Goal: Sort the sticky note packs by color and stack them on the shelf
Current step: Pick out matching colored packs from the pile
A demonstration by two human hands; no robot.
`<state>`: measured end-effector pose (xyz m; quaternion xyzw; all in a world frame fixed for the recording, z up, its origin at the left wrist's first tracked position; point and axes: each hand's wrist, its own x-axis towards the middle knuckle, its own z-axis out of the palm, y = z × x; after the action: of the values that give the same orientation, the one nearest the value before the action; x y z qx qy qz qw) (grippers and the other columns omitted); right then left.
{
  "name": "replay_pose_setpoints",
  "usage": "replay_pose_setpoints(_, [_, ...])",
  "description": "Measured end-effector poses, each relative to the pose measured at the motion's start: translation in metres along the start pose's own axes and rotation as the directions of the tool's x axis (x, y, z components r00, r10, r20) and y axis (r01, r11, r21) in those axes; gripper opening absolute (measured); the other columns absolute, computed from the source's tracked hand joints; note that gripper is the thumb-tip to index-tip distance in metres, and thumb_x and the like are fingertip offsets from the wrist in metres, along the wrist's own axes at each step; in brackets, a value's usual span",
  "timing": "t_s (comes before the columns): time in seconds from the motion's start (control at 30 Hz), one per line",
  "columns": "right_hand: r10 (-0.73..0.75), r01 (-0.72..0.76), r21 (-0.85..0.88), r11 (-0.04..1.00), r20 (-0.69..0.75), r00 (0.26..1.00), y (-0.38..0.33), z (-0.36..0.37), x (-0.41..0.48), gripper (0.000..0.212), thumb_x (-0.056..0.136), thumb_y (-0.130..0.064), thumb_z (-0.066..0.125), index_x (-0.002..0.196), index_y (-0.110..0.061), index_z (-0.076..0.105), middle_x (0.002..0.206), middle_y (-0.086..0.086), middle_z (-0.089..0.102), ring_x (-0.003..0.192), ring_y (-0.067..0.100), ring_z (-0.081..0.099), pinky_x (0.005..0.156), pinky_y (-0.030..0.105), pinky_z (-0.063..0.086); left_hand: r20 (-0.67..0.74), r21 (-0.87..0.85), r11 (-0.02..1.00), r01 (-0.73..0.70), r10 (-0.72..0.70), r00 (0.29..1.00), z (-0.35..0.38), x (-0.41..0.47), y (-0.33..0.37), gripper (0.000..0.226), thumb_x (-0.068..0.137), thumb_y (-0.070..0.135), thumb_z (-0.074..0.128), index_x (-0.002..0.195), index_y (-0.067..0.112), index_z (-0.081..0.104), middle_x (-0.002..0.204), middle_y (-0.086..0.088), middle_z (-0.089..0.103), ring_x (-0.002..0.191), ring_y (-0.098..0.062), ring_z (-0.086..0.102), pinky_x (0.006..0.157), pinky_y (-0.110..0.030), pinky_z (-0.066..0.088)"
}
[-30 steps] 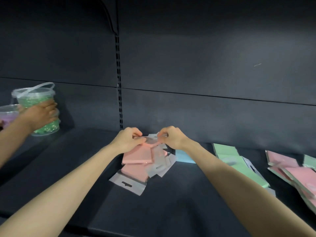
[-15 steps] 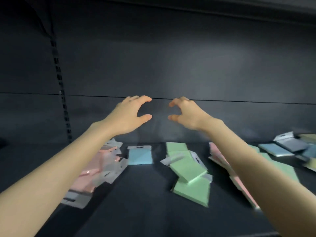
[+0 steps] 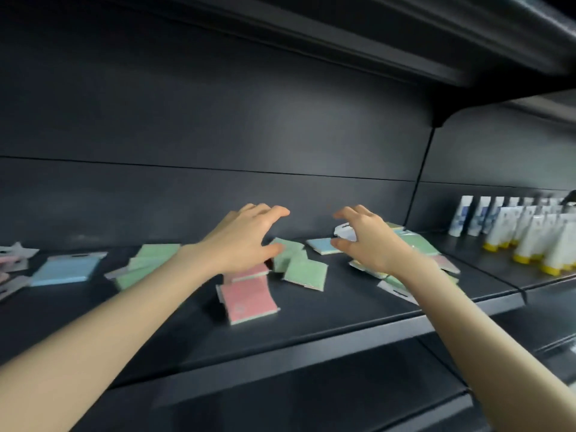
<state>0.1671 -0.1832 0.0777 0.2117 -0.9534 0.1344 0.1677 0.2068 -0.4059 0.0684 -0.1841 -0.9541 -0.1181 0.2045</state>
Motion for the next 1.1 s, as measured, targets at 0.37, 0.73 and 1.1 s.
replay_pose_setpoints(0.37, [0.041, -0.042, 0.034, 0.999, 0.009, 0.999, 0.126, -0.031, -0.016, 0.043, 0.091, -0.026, 0.059, 0.131, -0.015, 0.048, 0.131, 0.006, 0.046, 0.114, 0.024, 0.050, 0.090, 0.028, 0.038, 0.061, -0.044, 0.999, 0.022, -0.020, 0.998, 0.048, 0.076, 0.088, 0.054, 0.092, 0.039, 0.053, 0.140, 0.029, 0.033, 0.132, 0.005, 0.047, 0.123, -0.016, 0.038, 0.099, -0.034, 0.036])
replay_pose_setpoints(0.73, [0.010, -0.014, 0.033, 0.999, 0.118, 0.993, 0.201, 0.013, 0.071, 0.047, 0.092, -0.028, 0.057, 0.135, -0.016, 0.044, 0.133, 0.009, 0.047, 0.118, 0.027, 0.047, 0.093, 0.030, 0.037, 0.183, -0.061, 0.994, 0.092, -0.079, 0.980, 0.117, 0.182, 0.059, 0.052, 0.090, 0.042, 0.056, 0.137, 0.031, 0.036, 0.134, 0.005, 0.047, 0.126, -0.015, 0.040, 0.099, -0.035, 0.038])
replay_pose_setpoints(1.1, [-0.020, -0.011, 0.126, 0.992, 0.243, 0.970, 0.255, 0.062, 0.170, 0.051, 0.088, -0.031, 0.061, 0.134, -0.018, 0.044, 0.126, 0.007, 0.050, 0.107, 0.022, 0.049, 0.082, 0.025, 0.035, 0.314, -0.068, 0.971, 0.229, -0.197, 0.929, 0.160, 0.256, 0.003, 0.051, 0.087, 0.045, 0.061, 0.132, 0.030, 0.043, 0.126, 0.005, 0.053, 0.115, -0.012, 0.047, 0.095, -0.030, 0.041])
